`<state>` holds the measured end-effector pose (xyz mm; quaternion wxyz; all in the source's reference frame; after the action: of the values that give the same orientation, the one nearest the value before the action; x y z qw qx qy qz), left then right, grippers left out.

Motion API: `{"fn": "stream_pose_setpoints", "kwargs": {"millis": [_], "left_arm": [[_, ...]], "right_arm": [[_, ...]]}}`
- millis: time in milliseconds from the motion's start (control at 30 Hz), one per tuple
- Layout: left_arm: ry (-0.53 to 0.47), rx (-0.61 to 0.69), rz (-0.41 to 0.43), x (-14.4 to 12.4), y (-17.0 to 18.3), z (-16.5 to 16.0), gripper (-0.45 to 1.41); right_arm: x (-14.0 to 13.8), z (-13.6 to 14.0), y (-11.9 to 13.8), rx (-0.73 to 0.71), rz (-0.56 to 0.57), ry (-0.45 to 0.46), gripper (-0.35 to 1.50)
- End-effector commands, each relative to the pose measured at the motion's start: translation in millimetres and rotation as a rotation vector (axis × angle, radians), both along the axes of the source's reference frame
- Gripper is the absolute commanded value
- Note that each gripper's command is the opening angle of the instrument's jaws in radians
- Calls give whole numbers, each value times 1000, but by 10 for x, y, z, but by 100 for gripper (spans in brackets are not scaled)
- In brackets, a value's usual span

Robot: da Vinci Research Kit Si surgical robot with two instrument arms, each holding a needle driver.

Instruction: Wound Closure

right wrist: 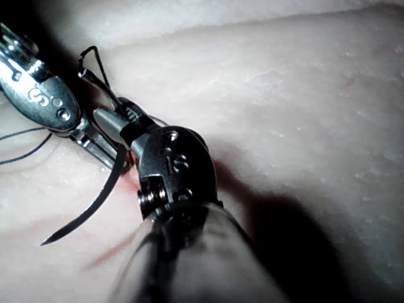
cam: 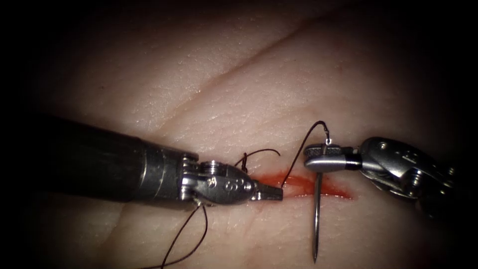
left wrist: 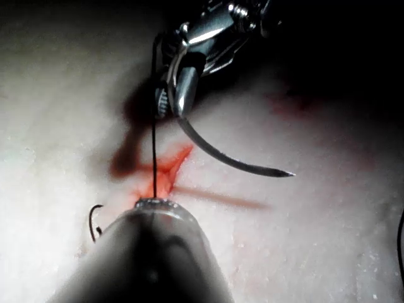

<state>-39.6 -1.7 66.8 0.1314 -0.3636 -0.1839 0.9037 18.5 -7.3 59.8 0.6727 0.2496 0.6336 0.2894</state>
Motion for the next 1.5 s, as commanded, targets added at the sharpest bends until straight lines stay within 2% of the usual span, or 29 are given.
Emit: {"fn": "stream_pose_setpoints", "kwargs": {"millis": [33,100,367,900,1233,1500], "left_arm": [[22,-2,9,-6,-1,8,-45],[61,10,37,-7,3,18,-45],[110,26,104,-5,-2,33,-45],[3,97,133,-12,-11,14,-45],[-35,107,162,-19,-22,29,-45],[-16,83,163,-20,-5,50,-45]], "right_arm": [[6,5,-5,-5,1,2,-35],[6,5,-5,-11,4,4,-35],[5,6,-4,-28,4,3,-35],[5,10,-1,-46,4,2,-35],[4,10,-1,-52,4,2,-35],[5,9,-3,-59,4,3,-35]]}}
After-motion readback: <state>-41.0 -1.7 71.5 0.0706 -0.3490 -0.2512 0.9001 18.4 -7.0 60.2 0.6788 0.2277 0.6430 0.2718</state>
